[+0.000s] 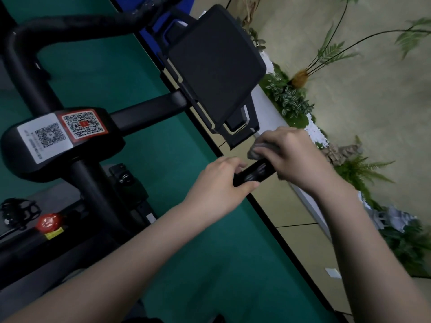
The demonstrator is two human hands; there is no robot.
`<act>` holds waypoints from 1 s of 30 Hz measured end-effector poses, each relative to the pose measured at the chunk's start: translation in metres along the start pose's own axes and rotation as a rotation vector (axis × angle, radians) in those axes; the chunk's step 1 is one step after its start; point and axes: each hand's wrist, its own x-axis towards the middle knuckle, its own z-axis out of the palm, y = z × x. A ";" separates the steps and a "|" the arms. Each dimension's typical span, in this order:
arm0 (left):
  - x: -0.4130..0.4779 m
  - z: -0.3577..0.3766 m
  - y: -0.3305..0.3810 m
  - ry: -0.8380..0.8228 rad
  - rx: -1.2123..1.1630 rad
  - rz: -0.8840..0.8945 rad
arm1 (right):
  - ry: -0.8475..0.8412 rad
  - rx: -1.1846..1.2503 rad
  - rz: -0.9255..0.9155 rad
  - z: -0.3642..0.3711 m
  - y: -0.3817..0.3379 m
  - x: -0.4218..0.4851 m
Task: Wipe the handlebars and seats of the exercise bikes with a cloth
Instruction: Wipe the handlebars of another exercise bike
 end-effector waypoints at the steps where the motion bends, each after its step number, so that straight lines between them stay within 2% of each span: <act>1: 0.002 0.002 0.002 0.001 -0.015 0.004 | -0.024 0.012 0.013 -0.004 0.004 0.001; 3: 0.006 0.006 0.005 0.004 -0.034 0.003 | -0.007 0.052 0.072 -0.011 0.015 0.005; 7: 0.012 0.011 0.009 0.007 -0.039 0.010 | 0.153 0.203 0.229 -0.014 0.033 0.005; 11: 0.017 0.013 0.010 0.019 -0.038 0.037 | 0.388 0.731 0.384 0.005 0.034 -0.009; 14: 0.017 0.016 0.009 0.043 -0.031 0.044 | 0.672 0.993 0.504 0.027 0.028 -0.015; 17: 0.016 0.018 0.007 0.068 -0.029 0.054 | 1.001 0.924 0.564 0.050 0.008 -0.016; 19: 0.016 0.019 0.007 0.074 -0.028 0.071 | 1.111 0.820 0.543 0.060 -0.004 -0.018; 21: 0.017 0.018 0.007 0.071 -0.026 0.084 | 1.083 0.783 0.476 0.059 0.000 -0.017; 24: 0.017 0.018 0.005 0.064 -0.020 0.074 | 0.823 0.834 0.430 0.040 0.023 -0.015; 27: 0.017 0.018 0.006 0.057 -0.017 0.074 | 0.630 1.193 0.442 0.032 0.040 -0.014; 30: 0.016 0.017 0.007 0.057 -0.026 0.086 | 0.690 1.541 0.536 0.044 0.037 -0.015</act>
